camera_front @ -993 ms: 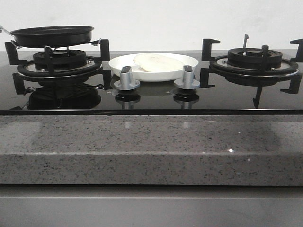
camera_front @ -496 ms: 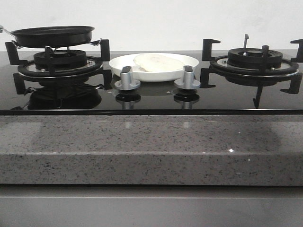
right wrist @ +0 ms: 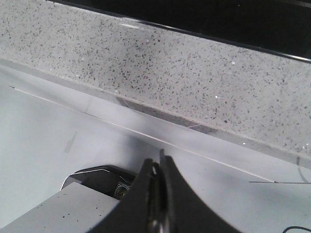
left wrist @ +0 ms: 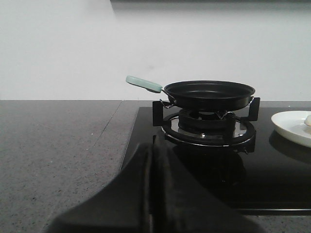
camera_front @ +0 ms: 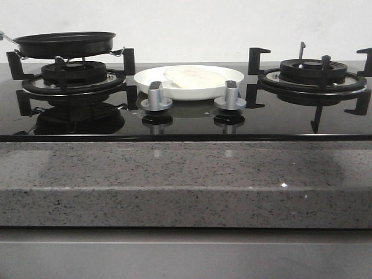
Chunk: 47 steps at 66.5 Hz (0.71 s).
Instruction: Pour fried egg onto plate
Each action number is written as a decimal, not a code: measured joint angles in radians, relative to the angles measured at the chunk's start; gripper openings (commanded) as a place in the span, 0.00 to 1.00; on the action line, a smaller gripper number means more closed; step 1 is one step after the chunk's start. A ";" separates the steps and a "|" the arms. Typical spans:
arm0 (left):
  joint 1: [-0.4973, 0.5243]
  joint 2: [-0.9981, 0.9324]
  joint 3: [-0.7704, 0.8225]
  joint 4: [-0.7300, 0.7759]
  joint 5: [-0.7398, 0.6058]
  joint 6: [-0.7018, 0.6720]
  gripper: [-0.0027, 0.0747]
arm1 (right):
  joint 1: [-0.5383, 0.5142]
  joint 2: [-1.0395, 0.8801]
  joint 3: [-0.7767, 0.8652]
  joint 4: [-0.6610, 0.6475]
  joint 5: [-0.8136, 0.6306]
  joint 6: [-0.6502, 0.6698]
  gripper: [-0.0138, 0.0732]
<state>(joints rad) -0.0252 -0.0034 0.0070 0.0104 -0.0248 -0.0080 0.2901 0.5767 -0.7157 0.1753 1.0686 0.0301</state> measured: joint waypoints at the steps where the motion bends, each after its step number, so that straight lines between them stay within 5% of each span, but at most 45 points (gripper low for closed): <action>1: 0.000 0.000 0.000 0.000 0.000 0.000 0.01 | 0.000 -0.003 0.002 0.000 0.000 0.000 0.08; 8: 0.000 0.000 0.000 0.000 0.000 0.000 0.01 | -0.008 -0.048 0.019 -0.013 -0.030 0.000 0.08; 26: 0.000 0.000 0.000 0.000 0.000 0.000 0.01 | -0.132 -0.285 0.285 -0.028 -0.497 -0.076 0.08; 47: 0.000 0.000 0.000 0.000 0.000 0.000 0.01 | -0.225 -0.510 0.586 -0.029 -0.768 -0.090 0.08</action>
<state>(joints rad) -0.0252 -0.0034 0.0070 0.0104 -0.0248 -0.0080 0.0653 0.0667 -0.1301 0.1461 0.3010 -0.0597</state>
